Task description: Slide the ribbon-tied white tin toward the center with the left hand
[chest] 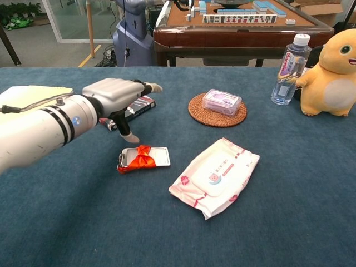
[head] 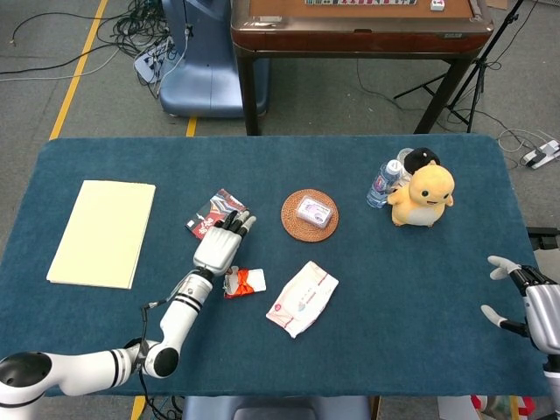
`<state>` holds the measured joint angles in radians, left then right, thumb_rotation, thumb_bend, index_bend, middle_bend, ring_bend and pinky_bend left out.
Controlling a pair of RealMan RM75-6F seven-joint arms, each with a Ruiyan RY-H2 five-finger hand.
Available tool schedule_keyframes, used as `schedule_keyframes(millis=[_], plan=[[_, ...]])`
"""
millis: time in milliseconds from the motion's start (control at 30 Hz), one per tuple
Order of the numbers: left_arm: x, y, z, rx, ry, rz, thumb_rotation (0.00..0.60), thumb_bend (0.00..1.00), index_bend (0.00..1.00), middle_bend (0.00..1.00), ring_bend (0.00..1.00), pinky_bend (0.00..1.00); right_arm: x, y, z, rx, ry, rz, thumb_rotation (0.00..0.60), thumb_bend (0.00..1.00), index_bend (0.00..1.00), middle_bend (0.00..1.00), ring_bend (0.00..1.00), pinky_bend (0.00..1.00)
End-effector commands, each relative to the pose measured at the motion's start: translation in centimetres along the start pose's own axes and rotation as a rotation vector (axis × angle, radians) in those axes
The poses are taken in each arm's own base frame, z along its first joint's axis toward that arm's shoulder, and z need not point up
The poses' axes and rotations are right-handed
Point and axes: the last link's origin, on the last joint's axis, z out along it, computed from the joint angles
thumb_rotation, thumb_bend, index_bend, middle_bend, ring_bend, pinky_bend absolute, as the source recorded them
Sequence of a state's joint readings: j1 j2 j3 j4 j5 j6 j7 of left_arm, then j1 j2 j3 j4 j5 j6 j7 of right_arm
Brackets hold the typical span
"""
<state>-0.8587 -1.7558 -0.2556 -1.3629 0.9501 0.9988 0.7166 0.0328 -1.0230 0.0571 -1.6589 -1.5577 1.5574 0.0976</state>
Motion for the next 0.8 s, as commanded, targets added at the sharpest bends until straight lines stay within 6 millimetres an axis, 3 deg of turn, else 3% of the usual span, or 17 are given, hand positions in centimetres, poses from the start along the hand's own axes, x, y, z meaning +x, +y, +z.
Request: schedule_keyframes(millis=[33, 433, 800], plan=[[0.6, -0.5, -1.0, 0.003, 0.017, 0.014, 0.6, 0.0, 0.0, 0.0, 0.0, 0.25, 0.0, -0.1, 0.0, 0.003, -0.001, -0.001, 0.6, 0.01, 0.28, 0.44, 0.35, 0.58], [1.6, 0.8, -4.8, -0.048, -0.069, -0.086, 0.6, 0.0, 0.0, 0.0, 0.0, 0.25, 0.1, 0.0, -0.1, -0.004, 0.005, 0.0, 0.6, 0.01, 0.28, 0.44, 0.35, 0.58], [0.5, 2.8, -5.2, -0.091, -0.14, -0.123, 0.6, 0.0, 0.0, 0.0, 0.0, 0.22, 0.4, 0.3, -0.3, -0.012, 0.013, 0.003, 0.6, 0.01, 0.28, 0.44, 0.35, 0.58]])
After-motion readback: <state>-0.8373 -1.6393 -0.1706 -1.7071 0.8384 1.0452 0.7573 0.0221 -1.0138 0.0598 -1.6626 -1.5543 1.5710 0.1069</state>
